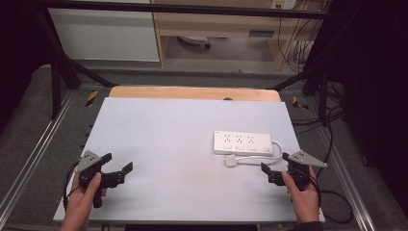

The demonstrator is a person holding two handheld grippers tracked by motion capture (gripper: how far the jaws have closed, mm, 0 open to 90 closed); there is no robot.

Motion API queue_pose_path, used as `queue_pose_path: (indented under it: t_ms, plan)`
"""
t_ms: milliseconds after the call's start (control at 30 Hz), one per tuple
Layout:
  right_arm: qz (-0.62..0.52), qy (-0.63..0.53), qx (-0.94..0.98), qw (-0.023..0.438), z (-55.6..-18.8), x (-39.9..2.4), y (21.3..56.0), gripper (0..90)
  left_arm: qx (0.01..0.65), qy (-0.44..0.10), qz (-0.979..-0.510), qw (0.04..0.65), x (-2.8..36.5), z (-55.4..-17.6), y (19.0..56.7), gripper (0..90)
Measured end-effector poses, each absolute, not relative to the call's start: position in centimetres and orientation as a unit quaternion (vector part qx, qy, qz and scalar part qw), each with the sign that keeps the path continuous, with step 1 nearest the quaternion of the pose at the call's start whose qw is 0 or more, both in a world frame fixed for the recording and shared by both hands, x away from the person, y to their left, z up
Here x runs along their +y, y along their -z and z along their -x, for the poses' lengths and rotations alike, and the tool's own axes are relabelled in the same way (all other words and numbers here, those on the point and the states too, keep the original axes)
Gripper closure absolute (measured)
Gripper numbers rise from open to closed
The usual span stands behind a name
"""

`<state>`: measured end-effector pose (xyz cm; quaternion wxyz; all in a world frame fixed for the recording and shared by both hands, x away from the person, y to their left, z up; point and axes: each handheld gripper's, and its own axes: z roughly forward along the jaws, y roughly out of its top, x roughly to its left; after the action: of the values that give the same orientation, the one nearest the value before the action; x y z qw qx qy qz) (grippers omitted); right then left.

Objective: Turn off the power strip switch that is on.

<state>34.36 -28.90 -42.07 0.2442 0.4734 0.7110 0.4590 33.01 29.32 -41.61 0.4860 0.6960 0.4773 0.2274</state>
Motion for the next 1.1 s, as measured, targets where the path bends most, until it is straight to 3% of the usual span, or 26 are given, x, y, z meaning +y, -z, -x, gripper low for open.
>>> queue_pose_path:
  t_ms: [633, 1100]
  plan:
    - [-0.444, -0.491, 0.705, 0.254, -33.7, -27.4, 40.9, 2.8, 0.477, -0.224, -0.696, 0.488, 29.4, -33.0, 41.7, 5.3]
    - [-0.417, -0.500, 0.708, 0.272, -36.1, -25.6, 39.4, 3.6, 0.480, -0.223, -0.696, 0.486, 29.3, -33.1, 41.8, 5.7]
